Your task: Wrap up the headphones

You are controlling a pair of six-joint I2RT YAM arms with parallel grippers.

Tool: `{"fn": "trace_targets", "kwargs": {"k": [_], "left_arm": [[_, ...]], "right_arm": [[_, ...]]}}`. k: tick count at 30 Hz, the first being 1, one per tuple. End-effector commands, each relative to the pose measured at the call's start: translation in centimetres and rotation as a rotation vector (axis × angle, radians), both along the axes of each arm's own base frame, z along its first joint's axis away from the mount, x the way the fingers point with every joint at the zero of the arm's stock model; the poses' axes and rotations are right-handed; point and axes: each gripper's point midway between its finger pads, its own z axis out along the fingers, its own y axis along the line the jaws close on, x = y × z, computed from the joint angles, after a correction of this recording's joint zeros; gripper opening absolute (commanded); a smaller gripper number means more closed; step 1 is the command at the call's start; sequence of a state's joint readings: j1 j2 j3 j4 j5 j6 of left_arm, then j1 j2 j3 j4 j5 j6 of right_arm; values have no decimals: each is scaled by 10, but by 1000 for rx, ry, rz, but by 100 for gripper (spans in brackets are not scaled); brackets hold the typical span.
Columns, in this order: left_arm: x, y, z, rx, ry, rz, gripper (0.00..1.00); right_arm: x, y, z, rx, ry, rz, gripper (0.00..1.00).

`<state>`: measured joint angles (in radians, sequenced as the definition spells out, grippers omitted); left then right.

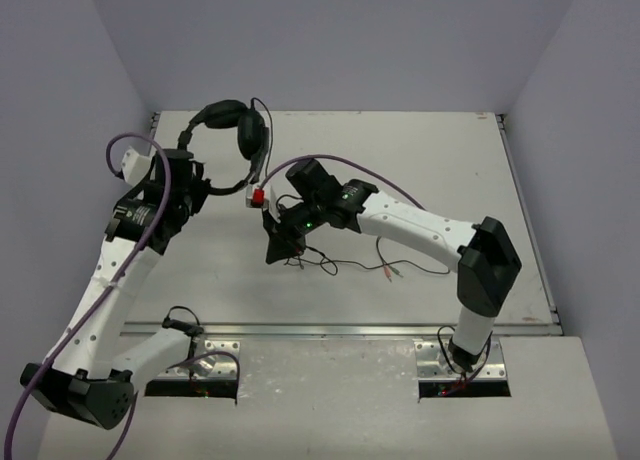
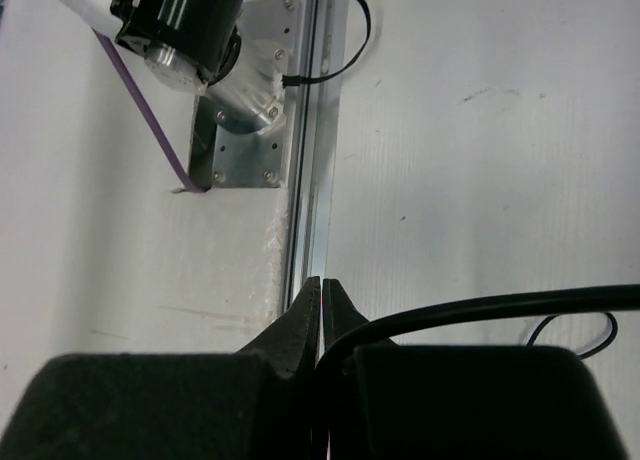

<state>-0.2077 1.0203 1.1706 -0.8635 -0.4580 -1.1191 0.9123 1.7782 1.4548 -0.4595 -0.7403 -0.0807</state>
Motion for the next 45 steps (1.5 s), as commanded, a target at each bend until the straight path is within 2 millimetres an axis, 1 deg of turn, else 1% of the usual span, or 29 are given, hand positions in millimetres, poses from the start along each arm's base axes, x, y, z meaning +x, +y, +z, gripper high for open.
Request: {"fn": "trace_targets", "kwargs": {"k": [1, 3, 4, 5, 7, 8, 10, 11, 12, 16, 18, 19, 20, 24, 27, 28, 29, 30, 31, 32, 33, 34, 36, 37, 39, 40, 42, 44, 45], "left_arm": [[4, -12, 49, -158, -206, 5, 0], [0, -6, 47, -180, -222, 57, 0], [0, -3, 48, -188, -232, 82, 0], [0, -2, 48, -190, -239, 86, 0], [1, -4, 49, -201, -246, 86, 0], [3, -4, 47, -202, -242, 90, 0], [6, -1, 47, -193, -246, 105, 0], [8, 2, 46, -182, -247, 118, 0], [10, 5, 42, -166, -237, 134, 0], [12, 26, 29, -83, -229, 229, 0], [10, 32, 27, -61, -236, 255, 0], [8, 37, 26, -39, -237, 273, 0], [7, 39, 22, -26, -230, 279, 0], [8, 47, 19, 45, -197, 299, 0], [10, 45, 10, 61, -170, 279, 0], [13, 42, 8, 59, -168, 257, 0], [12, 40, -1, 62, -154, 242, 0], [14, 37, -4, 67, -157, 223, 0], [18, 33, -4, 77, -168, 187, 0], [18, 29, -7, 78, -166, 170, 0], [17, 28, -14, 86, -151, 159, 0], [18, 26, -16, 85, -151, 153, 0], [20, 22, -18, 83, -154, 133, 0], [22, 19, -21, 86, -157, 109, 0], [24, 13, -23, 102, -156, 67, 0], [26, 10, -24, 108, -159, 50, 0], [31, 3, -26, 125, -161, -6, 1], [35, -4, -27, 137, -163, -59, 0], [39, -11, -25, 152, -175, -118, 1]], "right_arm": [[23, 27, 34, 122, -84, -45, 1], [27, 39, 41, 138, -69, -42, 1], [27, 45, 56, 161, -74, -28, 1], [29, 51, 49, 146, -60, -21, 1], [24, 57, 51, 128, -46, 6, 1], [26, 65, 56, 139, -48, 16, 1], [17, 71, 57, 137, -26, 50, 1], [13, 73, 65, 154, -21, 72, 1], [8, 75, 63, 150, -12, 88, 1], [-6, 74, 66, 178, 10, 144, 1], [-11, 73, 68, 194, 19, 167, 1], [-12, 72, 70, 197, 17, 169, 1], [-14, 70, 68, 193, 24, 174, 1], [-14, 64, 62, 181, 10, 161, 1], [-14, 64, 65, 190, 4, 154, 1], [-12, 66, 70, 199, -2, 150, 1], [-11, 68, 71, 202, -3, 150, 1], [-9, 69, 74, 210, -9, 148, 1], [-9, 72, 86, 233, -10, 154, 1], [-6, 73, 86, 235, 3, 157, 1], [-4, 76, 98, 258, 9, 160, 1], [-5, 76, 103, 263, 38, 166, 1], [1, 79, 105, 265, 60, 154, 1], [3, 80, 112, 280, 53, 154, 1], [9, 80, 120, 288, 46, 133, 1], [15, 78, 123, 294, 47, 118, 1], [20, 75, 134, 312, 56, 107, 1], [30, 68, 135, 293, 65, 83, 1], [35, 66, 140, 295, 60, 77, 1]]}}
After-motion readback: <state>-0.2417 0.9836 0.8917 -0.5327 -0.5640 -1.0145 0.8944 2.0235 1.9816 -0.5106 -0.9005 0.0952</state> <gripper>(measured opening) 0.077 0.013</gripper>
